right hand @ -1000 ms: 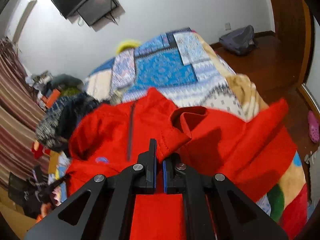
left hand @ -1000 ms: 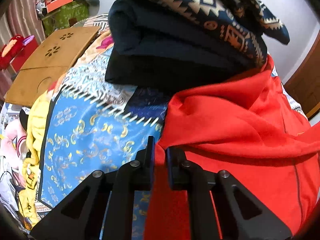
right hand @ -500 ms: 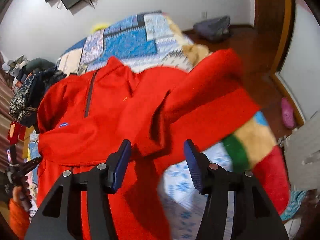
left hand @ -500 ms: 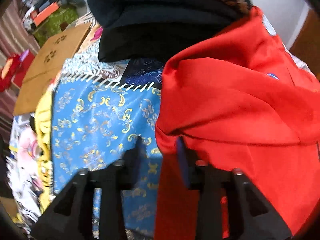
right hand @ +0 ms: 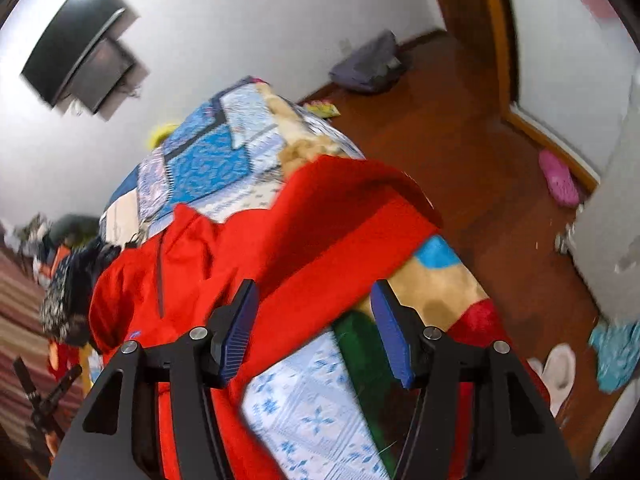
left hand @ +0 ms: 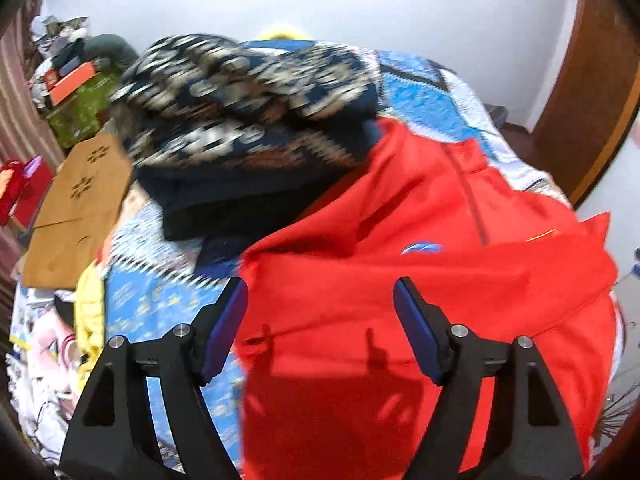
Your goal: Fold large clothes
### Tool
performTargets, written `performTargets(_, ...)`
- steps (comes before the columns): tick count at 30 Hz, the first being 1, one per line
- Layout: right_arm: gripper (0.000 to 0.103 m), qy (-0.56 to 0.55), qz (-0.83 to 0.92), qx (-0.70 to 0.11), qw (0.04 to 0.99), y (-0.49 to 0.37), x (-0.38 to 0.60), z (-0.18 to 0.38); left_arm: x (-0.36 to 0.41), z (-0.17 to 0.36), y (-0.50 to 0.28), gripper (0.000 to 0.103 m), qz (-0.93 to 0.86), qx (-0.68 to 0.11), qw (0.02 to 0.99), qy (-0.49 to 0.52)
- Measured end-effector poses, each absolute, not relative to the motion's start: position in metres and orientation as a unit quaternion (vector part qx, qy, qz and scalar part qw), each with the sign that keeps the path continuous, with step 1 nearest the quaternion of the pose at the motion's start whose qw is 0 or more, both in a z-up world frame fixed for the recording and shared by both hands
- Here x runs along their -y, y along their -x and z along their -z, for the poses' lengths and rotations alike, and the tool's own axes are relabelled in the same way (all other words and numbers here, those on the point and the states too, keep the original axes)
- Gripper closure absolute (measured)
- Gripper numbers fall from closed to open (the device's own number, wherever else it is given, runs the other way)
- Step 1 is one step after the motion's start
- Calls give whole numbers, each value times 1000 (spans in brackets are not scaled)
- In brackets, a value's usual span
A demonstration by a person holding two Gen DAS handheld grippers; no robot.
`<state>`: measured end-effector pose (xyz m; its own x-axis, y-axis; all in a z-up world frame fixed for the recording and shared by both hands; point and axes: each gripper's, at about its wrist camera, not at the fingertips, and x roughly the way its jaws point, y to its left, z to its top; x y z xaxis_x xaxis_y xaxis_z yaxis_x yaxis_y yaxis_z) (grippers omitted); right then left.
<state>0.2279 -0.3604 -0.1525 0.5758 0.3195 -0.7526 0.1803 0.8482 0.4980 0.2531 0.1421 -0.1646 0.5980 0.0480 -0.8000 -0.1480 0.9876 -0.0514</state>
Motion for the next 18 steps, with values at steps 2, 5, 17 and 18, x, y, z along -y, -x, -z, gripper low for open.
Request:
performTargets(2,49,-292,-38,-470,832,-234,367,169,-125,165,-266,28,-40,-449,891,59)
performTargets(5,49,-329,-36,-492,805,-246,375,197,-109,176,-281,28,-23,-462,885,60)
performTargets(17,49,-415,-3,-482,771,-290,397,241,-65,231,-311,28,25,-522,850,63)
performTargets(18,54,-414,0,-482,772,-291,398,242,-64,232,-311,28,24,-522,850,62)
